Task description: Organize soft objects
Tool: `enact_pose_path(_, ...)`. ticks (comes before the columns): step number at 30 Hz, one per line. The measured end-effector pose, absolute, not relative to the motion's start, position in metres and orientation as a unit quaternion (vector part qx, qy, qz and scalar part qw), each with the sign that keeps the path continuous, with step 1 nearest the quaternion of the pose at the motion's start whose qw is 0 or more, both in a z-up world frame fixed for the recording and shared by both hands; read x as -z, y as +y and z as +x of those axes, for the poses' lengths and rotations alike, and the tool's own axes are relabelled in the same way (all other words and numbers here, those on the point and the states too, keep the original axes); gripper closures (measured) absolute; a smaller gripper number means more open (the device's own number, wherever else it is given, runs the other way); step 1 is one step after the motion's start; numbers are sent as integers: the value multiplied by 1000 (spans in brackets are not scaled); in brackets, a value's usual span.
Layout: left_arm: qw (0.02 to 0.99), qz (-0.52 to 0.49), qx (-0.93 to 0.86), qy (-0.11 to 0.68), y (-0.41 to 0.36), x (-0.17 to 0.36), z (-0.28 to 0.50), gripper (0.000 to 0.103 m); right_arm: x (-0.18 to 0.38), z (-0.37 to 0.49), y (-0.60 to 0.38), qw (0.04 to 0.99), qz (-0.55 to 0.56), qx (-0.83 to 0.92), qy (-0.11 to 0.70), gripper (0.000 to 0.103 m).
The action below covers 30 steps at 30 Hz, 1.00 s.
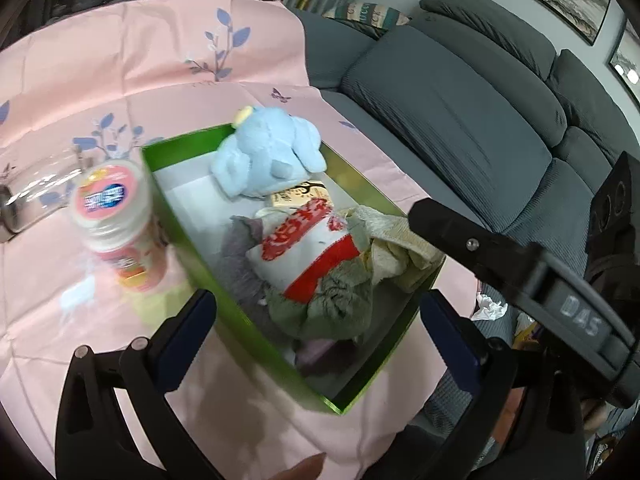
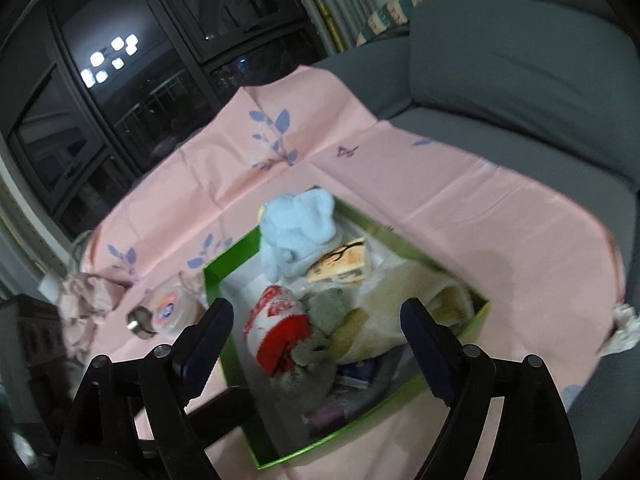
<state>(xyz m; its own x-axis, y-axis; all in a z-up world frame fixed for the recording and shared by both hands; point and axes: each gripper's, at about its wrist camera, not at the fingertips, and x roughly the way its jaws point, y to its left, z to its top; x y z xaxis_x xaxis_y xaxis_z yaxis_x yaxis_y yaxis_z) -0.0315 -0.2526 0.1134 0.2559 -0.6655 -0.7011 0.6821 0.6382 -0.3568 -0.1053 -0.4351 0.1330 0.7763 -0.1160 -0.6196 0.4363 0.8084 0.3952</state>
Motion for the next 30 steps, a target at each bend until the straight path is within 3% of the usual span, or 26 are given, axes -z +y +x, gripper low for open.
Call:
enact_pose_path(6, 818, 26, 402, 411, -231, -128, -43, 1, -147, -113, -426, 911, 245, 175, 283, 17)
enact_pose_path(10, 827, 27, 388, 406, -218, -133, -45, 1, -154, -117, -414, 917, 223, 176, 280, 9)
enact_pose_path(30, 851, 29, 355, 385, -171, -148, -66, 1, -175, -141, -361, 919, 184, 184, 297, 9)
